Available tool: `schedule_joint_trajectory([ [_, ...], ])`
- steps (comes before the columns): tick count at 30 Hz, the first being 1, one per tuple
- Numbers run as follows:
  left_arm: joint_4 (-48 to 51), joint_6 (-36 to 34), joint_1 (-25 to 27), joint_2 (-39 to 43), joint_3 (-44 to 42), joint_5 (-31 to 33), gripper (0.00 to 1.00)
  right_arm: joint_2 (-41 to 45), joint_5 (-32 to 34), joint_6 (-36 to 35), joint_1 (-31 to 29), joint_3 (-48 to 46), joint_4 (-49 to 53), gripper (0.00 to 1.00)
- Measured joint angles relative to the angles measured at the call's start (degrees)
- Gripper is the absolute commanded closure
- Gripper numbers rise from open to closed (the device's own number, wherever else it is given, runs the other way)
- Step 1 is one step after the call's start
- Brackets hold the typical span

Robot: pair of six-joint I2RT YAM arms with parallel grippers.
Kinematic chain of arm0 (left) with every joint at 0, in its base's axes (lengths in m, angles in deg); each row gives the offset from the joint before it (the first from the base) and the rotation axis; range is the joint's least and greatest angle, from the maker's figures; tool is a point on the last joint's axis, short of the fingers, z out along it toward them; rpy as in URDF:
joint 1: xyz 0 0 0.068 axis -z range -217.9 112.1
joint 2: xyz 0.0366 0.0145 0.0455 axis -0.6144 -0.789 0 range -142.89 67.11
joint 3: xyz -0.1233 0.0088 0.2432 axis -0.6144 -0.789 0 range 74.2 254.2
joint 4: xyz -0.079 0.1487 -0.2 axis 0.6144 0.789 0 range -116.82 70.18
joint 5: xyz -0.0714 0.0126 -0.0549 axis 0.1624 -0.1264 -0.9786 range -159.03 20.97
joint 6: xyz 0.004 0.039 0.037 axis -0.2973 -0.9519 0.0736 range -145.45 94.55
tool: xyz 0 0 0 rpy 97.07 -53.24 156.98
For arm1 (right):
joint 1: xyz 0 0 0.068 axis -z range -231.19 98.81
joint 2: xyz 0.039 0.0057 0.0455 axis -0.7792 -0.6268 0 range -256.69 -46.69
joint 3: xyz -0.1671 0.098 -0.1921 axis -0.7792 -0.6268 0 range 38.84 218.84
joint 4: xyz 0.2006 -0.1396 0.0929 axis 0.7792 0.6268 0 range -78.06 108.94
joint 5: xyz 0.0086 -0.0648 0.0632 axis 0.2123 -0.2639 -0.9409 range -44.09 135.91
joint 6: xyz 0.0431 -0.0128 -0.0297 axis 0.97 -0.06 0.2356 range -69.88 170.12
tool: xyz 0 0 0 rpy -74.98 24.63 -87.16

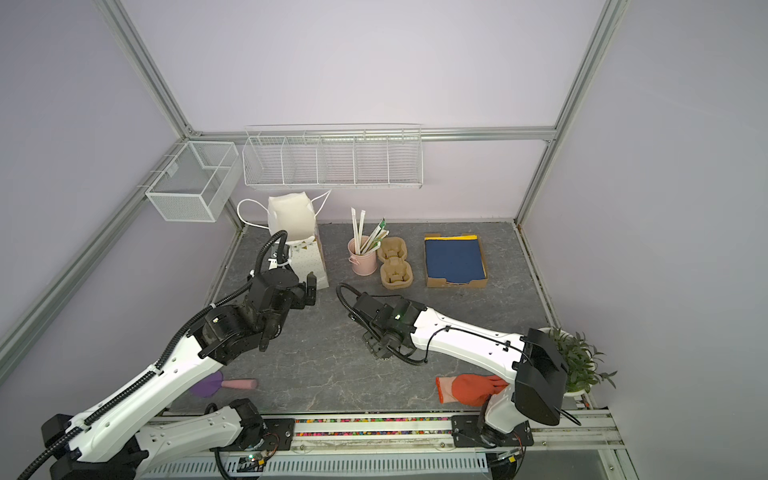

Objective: Pack the takeout coffee

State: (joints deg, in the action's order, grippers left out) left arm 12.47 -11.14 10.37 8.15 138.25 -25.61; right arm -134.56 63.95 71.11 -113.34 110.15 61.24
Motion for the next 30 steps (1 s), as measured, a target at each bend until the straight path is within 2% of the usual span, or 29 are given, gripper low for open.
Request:
schedule_joint_trajectory([
  [20, 0.02, 0.00, 0.00, -0.35, 0.00, -0.31, 0.00, -0.09, -0.13, 0.24, 0.04, -0.28, -0.15, 0.28],
  [30, 0.04, 0.02, 0.00, -0.66, 0.00, -1.14, 0.00, 0.92, -2.64, 1.05, 1.38, -2.01, -1.73, 0.29],
])
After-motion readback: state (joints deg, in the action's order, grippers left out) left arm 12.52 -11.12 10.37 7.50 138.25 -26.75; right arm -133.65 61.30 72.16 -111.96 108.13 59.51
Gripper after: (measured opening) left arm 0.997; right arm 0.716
